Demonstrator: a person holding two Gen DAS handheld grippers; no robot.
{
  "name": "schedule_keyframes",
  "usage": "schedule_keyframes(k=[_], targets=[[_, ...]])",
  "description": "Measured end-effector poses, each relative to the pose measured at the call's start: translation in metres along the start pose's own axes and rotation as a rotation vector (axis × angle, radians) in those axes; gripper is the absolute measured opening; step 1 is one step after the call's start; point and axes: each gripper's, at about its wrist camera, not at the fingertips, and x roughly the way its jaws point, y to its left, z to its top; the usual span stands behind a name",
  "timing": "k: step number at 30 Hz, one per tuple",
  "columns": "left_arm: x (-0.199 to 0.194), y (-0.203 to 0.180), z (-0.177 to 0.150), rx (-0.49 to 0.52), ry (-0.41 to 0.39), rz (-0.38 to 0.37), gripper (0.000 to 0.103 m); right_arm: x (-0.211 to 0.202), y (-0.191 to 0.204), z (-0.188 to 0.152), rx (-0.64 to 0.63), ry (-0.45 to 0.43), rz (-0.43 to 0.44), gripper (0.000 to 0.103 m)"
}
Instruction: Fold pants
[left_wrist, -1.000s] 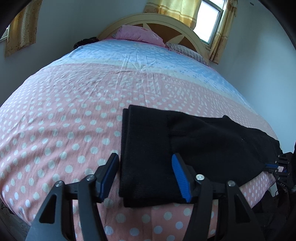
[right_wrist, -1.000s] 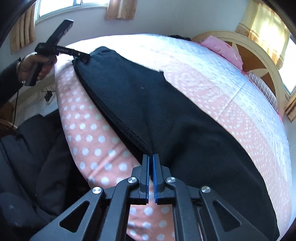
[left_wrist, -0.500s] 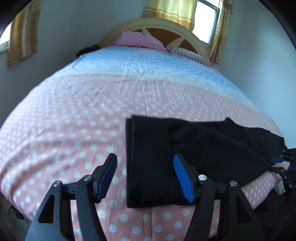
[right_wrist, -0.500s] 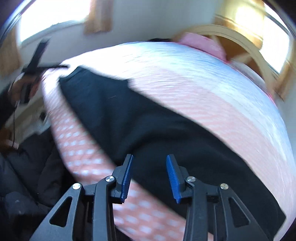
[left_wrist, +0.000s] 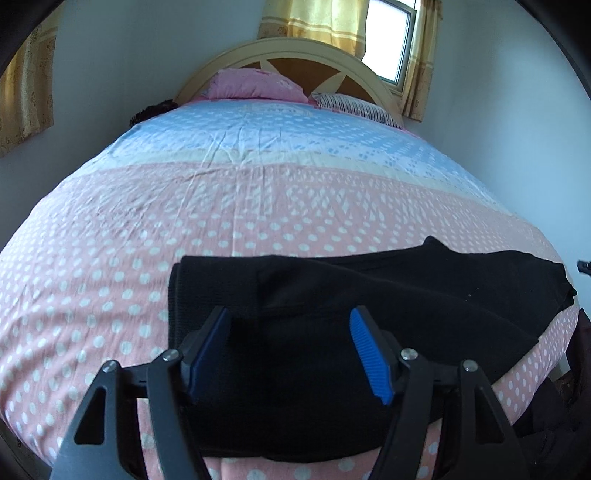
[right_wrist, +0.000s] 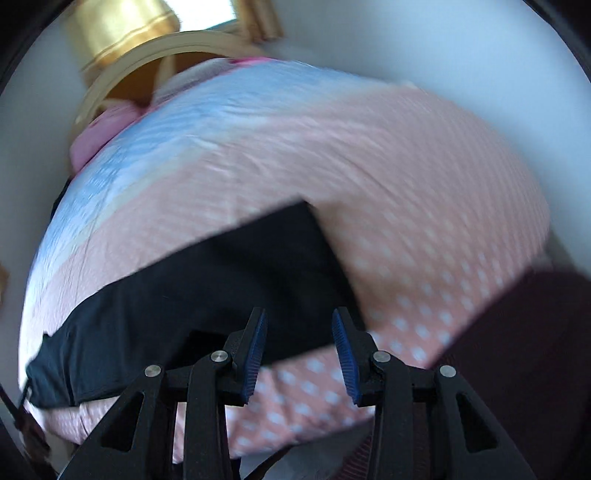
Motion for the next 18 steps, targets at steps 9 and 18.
schedule_keyframes(k=[9, 18], targets=[[-0.003, 0.012, -0.005, -0.017, -0.015, 0.022, 0.07, 0.031, -0.038, 0.002, 0.295, -0.017, 0.228, 0.039], [-0.002, 0.011, -0.007, -0.004, -0.016, 0.021, 0.07, 0.029, -0.045, -0.001, 0.31, -0.012, 0.222, 0.015]])
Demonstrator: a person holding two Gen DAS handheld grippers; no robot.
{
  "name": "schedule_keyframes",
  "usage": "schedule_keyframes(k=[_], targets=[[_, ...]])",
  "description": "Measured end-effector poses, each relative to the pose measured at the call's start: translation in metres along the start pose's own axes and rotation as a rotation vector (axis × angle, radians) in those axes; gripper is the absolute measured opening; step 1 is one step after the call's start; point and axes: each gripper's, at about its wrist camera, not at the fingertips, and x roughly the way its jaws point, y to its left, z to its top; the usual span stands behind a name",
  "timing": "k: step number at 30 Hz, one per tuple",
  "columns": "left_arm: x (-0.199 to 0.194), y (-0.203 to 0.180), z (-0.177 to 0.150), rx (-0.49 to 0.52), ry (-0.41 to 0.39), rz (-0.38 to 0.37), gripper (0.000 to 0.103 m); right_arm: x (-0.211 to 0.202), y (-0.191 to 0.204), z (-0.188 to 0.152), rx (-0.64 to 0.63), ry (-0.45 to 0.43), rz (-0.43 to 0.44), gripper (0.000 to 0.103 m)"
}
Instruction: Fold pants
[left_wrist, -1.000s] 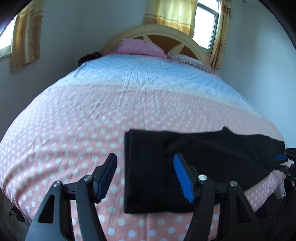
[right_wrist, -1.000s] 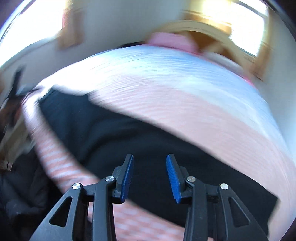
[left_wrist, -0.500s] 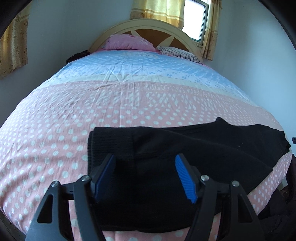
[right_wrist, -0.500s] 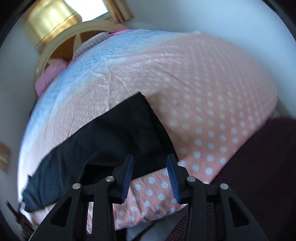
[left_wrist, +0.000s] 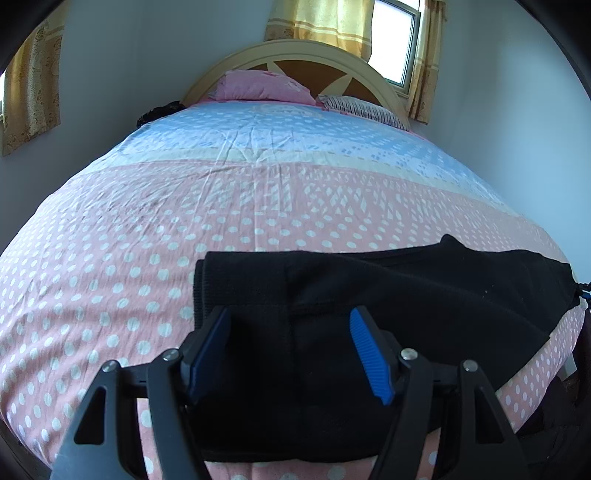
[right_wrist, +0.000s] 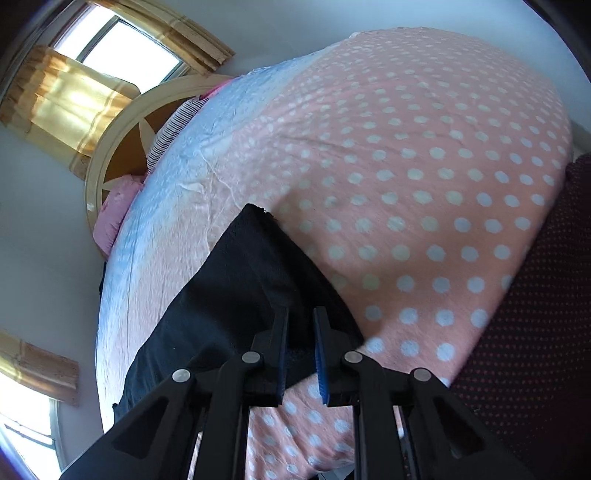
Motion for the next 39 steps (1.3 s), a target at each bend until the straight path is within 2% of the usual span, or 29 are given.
schedule_keyframes(k=[2, 3, 6, 11, 13, 18, 20, 23, 25, 27, 31, 33, 34, 35, 39], targets=[[0.0, 0.0, -0.001, 0.0, -0.001, 0.0, 0.07, 0.002, -0.007, 0.0, 0.018, -0.004, -0.022, 0.031], [0.0, 0.0, -0.001, 0.001, -0.002, 0.001, 0.07, 0.0, -0.01, -0.001, 0.032, -0.007, -0.014, 0.033], [0.0, 0.0, -0.001, 0.005, 0.0, 0.004, 0.07, -0.014, -0.015, -0.005, 0.079, -0.028, -0.015, 0.033], [0.0, 0.001, -0.001, -0.004, 0.001, -0.001, 0.07, -0.026, -0.012, -0.018, 0.089, 0.0, 0.03, 0.033], [0.001, 0.001, -0.001, -0.006, 0.0, -0.002, 0.07, -0.021, -0.006, -0.021, 0.077, 0.022, 0.054, 0.033], [0.0, 0.001, -0.001, 0.0, 0.0, 0.002, 0.07, 0.002, -0.009, -0.017, 0.109, 0.03, 0.039, 0.033], [0.0, 0.001, -0.001, -0.003, 0.0, 0.001, 0.07, -0.002, -0.003, -0.012, 0.062, -0.022, 0.041, 0.005], [0.0, 0.001, -0.002, -0.003, -0.001, -0.001, 0.07, -0.026, 0.01, -0.007, -0.029, -0.123, 0.027, 0.005], [0.0, 0.001, -0.002, -0.002, -0.001, -0.002, 0.07, -0.038, 0.013, -0.007, -0.059, -0.15, 0.007, 0.005], [0.0, 0.001, -0.002, -0.002, -0.001, -0.002, 0.07, -0.035, 0.011, -0.009, -0.084, -0.134, -0.037, 0.005], [0.0, 0.002, -0.002, 0.001, -0.001, 0.0, 0.07, -0.001, 0.0, -0.013, -0.114, -0.002, -0.112, 0.007], [0.0, 0.001, -0.002, 0.007, -0.001, 0.006, 0.07, -0.008, -0.002, -0.011, -0.093, -0.031, -0.1, 0.012], [0.0, 0.001, -0.003, 0.009, 0.0, 0.006, 0.071, -0.016, -0.002, -0.009, -0.081, -0.06, -0.113, 0.02], [0.0, 0.001, -0.003, 0.012, 0.001, 0.005, 0.071, -0.022, -0.003, -0.009, -0.081, -0.084, -0.124, 0.024], [-0.001, 0.002, -0.001, 0.012, 0.01, 0.003, 0.071, -0.049, 0.008, -0.012, -0.136, -0.184, -0.233, 0.024]])
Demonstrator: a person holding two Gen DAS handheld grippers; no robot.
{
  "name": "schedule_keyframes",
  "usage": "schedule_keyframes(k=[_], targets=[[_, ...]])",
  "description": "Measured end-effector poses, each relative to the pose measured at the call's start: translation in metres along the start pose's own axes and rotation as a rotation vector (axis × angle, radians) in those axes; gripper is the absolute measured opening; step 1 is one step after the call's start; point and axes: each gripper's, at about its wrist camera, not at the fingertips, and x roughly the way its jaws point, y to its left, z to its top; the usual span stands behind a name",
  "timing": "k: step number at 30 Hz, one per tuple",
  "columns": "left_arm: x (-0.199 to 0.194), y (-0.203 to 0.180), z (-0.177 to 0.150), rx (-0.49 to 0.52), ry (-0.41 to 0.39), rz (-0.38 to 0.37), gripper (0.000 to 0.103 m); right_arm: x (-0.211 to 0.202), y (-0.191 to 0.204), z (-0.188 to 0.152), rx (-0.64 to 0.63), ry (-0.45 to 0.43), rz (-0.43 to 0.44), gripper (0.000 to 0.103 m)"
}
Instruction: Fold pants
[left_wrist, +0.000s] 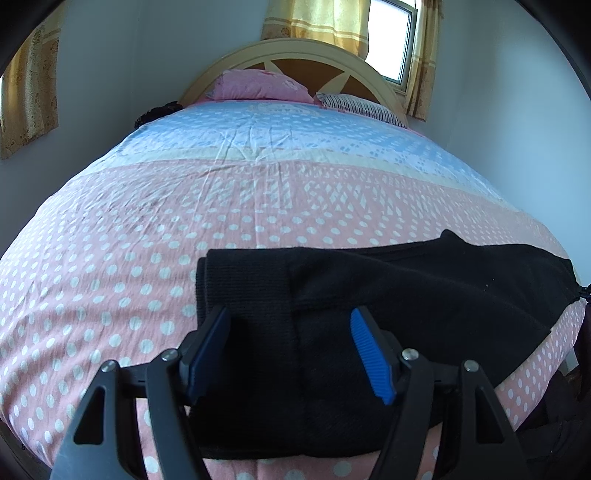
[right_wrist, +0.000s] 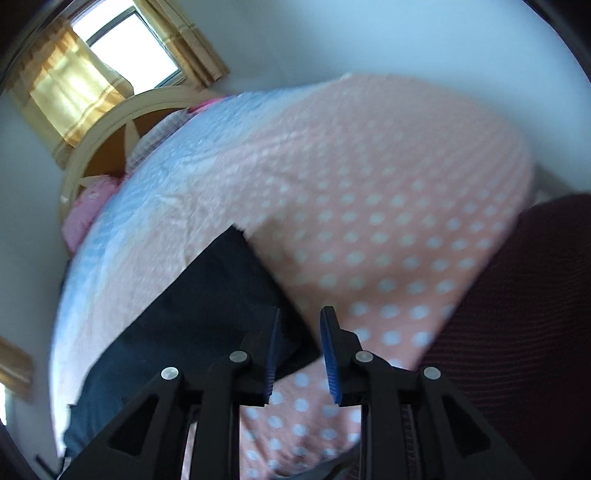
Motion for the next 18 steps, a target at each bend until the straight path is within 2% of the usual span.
schedule_keyframes(k=[3, 6, 7, 10, 12, 18], targets=[[0.001, 0.002, -0.001, -0.002, -0.002, 0.004, 0.071, -0.015, 0.022, -0.008, -0.098, -0.022, 0.041, 0.024], [0.001, 0.0, -0.001, 0.01, -0.002, 0.014, 0.071, -0.017, 0.077, -0.032, -0.335, 0.021, 0.12, 0.024], [0.0, -0.002, 0.0, 0.013, 0.0, 0.021, 0.071, -0.016, 0.103, -0.049, -0.478, 0.039, 0.13, 0.024], [-0.011, -0.011, 0.006, 0.039, -0.031, 0.024, 0.071, -0.011, 0.155, -0.099, -0.83, 0.042, 0.089, 0.024], [-0.02, -0.02, 0.012, 0.057, -0.054, 0.011, 0.071, -0.008, 0.175, -0.127, -0.987, 0.014, 0.051, 0.024], [-0.022, -0.033, 0.016, 0.065, -0.047, -0.037, 0.071, 0.009, 0.194, -0.163, -1.187, -0.015, -0.019, 0.024]])
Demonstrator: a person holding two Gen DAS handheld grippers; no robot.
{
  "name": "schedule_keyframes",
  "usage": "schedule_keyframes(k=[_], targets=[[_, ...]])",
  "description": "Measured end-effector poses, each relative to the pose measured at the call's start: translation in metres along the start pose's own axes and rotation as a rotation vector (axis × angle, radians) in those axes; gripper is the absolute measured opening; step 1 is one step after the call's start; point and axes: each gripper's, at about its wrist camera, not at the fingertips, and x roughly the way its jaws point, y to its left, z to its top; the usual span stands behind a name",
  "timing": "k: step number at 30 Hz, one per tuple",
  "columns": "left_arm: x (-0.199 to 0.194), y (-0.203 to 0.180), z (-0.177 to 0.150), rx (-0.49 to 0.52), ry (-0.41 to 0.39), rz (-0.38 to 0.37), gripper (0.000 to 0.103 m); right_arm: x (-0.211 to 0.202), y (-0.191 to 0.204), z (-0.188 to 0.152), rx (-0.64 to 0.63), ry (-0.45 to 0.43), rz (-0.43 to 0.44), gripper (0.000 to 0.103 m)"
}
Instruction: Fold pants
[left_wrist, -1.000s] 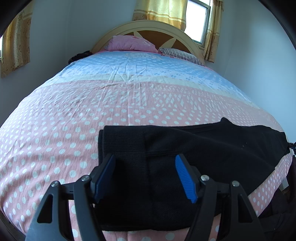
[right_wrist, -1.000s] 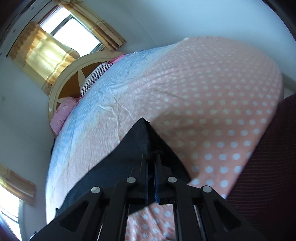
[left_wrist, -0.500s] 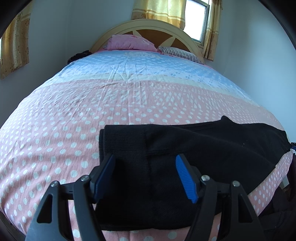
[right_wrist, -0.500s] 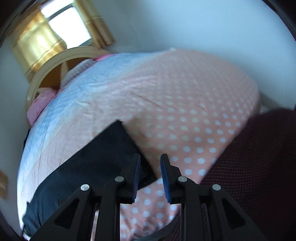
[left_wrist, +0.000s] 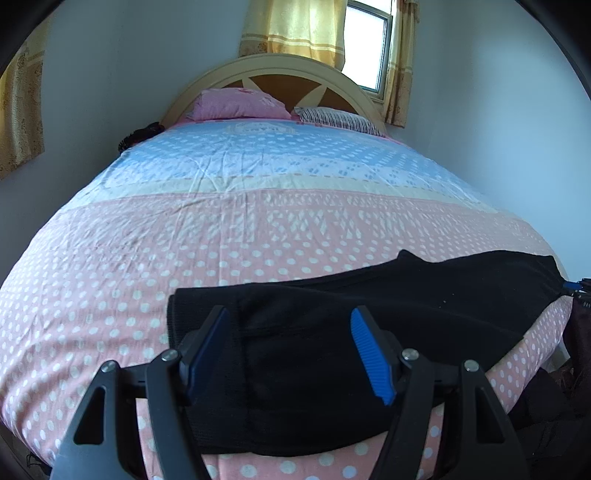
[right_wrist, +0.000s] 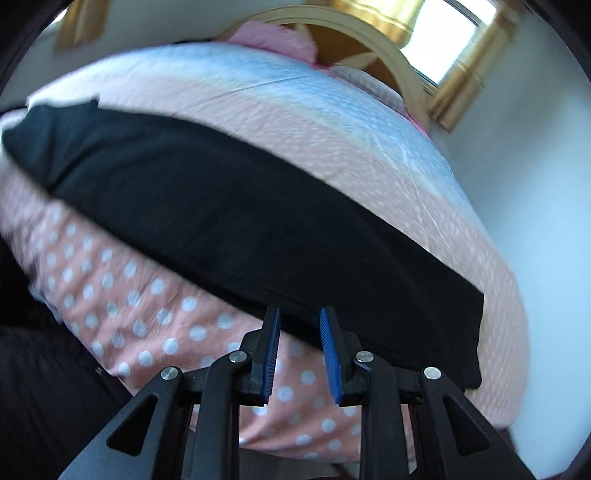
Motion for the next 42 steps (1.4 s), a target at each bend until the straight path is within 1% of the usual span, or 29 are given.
schedule_keyframes(k=[5, 8, 10, 13, 15, 17, 19, 22, 25, 27, 28, 29, 31, 33, 34, 35, 37, 38, 39, 41, 42], targets=[[0.008, 0.006, -0.005, -0.023, 0.031, 0.012, 0.071, 0.003, 0.008, 0.0, -0.049, 0.004, -0.02, 0.024], [0.009, 0.008, -0.006, -0.048, 0.035, -0.005, 0.071, 0.0, 0.014, -0.003, -0.066, 0.003, -0.026, 0.024], [0.006, 0.001, -0.005, -0.027, 0.03, -0.011, 0.071, 0.006, 0.015, -0.001, -0.08, 0.002, -0.042, 0.024], [0.005, -0.011, -0.004, 0.005, 0.025, -0.026, 0.071, 0.004, 0.017, -0.003, -0.063, -0.009, -0.029, 0.024], [0.005, -0.019, -0.003, 0.012, 0.029, -0.047, 0.071, 0.0, 0.012, -0.003, -0.022, -0.003, 0.016, 0.005], [0.006, -0.028, -0.002, 0.02, 0.034, -0.072, 0.071, -0.007, 0.011, -0.005, -0.022, -0.009, 0.018, 0.004], [0.007, -0.041, -0.001, 0.035, 0.038, -0.102, 0.071, -0.01, 0.012, -0.009, -0.037, 0.005, 0.027, 0.004], [0.008, -0.067, 0.002, 0.082, 0.042, -0.146, 0.071, -0.005, 0.018, -0.015, -0.062, 0.024, 0.016, 0.004], [0.009, -0.095, 0.007, 0.126, 0.046, -0.213, 0.071, -0.002, 0.024, -0.016, -0.092, 0.031, 0.005, 0.004], [0.012, -0.116, 0.009, 0.158, 0.055, -0.278, 0.071, -0.004, 0.019, -0.012, -0.085, 0.026, 0.013, 0.008], [0.014, -0.131, 0.01, 0.185, 0.062, -0.308, 0.071, -0.006, 0.013, -0.011, -0.066, 0.034, 0.031, 0.017], [0.016, -0.144, 0.01, 0.212, 0.065, -0.328, 0.071, -0.008, 0.006, -0.011, -0.045, 0.031, 0.047, 0.03], [0.019, -0.168, 0.011, 0.252, 0.068, -0.366, 0.071, -0.021, -0.018, -0.011, 0.037, -0.014, 0.079, 0.043], [0.024, -0.188, 0.012, 0.276, 0.073, -0.405, 0.071, -0.029, -0.047, -0.011, 0.146, -0.051, 0.118, 0.044], [0.027, -0.197, 0.012, 0.284, 0.076, -0.42, 0.071, -0.031, -0.071, -0.01, 0.241, -0.074, 0.153, 0.044], [0.032, -0.204, 0.011, 0.286, 0.084, -0.431, 0.071, -0.03, -0.089, -0.011, 0.309, -0.091, 0.173, 0.044], [0.042, -0.209, 0.01, 0.278, 0.107, -0.439, 0.071, -0.02, -0.13, -0.011, 0.461, -0.115, 0.176, 0.044], [0.047, -0.211, 0.008, 0.27, 0.123, -0.441, 0.071, -0.011, -0.145, -0.011, 0.517, -0.112, 0.174, 0.044], [0.051, -0.212, 0.006, 0.263, 0.136, -0.441, 0.071, 0.005, -0.164, -0.013, 0.595, -0.097, 0.195, 0.044], [0.057, -0.211, 0.002, 0.26, 0.163, -0.434, 0.071, 0.031, -0.184, -0.017, 0.676, -0.068, 0.234, 0.044], [0.06, -0.21, 0.0, 0.264, 0.177, -0.425, 0.071, 0.047, -0.192, -0.019, 0.7, -0.043, 0.217, 0.044]])
